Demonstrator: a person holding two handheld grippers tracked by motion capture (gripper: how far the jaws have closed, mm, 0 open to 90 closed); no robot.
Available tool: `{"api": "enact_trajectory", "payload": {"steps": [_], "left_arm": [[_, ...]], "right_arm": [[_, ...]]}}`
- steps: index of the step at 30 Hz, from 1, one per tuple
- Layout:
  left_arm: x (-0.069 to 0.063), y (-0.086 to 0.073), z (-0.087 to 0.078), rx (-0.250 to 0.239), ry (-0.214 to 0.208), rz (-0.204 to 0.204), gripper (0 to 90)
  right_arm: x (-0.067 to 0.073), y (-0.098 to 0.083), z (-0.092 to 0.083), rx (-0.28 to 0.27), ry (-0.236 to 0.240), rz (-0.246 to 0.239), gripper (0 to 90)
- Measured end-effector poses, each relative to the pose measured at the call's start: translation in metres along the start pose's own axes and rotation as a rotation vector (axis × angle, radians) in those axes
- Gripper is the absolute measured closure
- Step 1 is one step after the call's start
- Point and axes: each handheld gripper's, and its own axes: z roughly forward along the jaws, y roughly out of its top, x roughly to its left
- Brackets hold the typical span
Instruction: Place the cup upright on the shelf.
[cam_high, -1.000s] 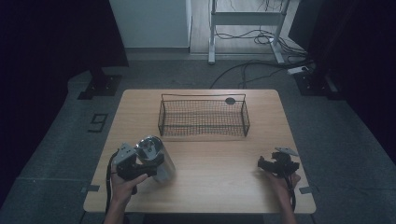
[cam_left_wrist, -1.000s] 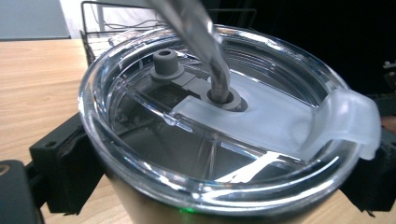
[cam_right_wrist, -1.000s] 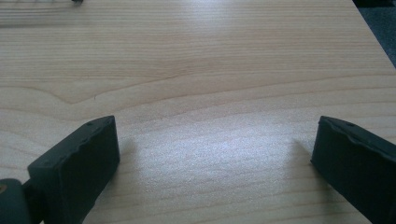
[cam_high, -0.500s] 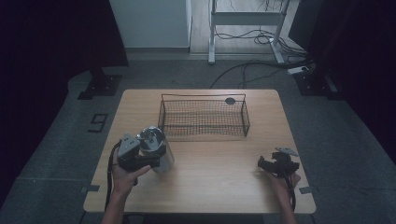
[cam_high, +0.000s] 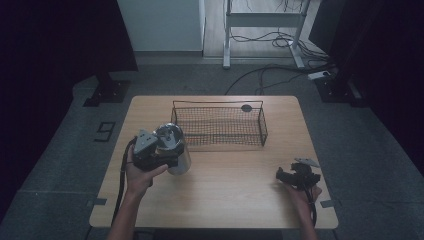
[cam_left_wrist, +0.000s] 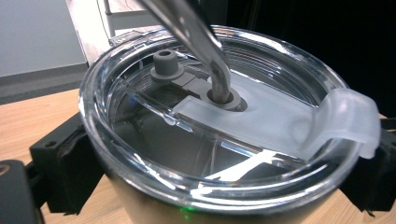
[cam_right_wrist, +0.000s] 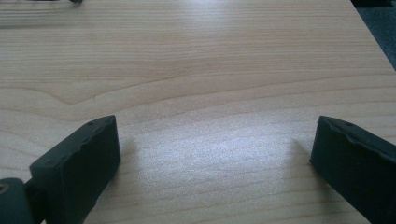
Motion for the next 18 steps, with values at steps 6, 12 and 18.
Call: {"api": "enact_trajectory", "payload": {"steps": [6,12,18], "left_arm": [[0.001,0.008,0.005,-0.003,0.012,-0.008,4.2],[0.002,0.013,0.015,0.010,0.027,-0.020,4.2],[0.001,0.021,0.024,0.014,0.025,-0.021,4.2]], "right_arm": [[0.000,0.000,0.000,-0.001,0.000,0.001,1.2],[0.000,0.000,0.000,-0.001,-0.002,0.003,1.2],[0.000,0.000,0.001,-0.002,-0.002,0.005,1.2]]}}
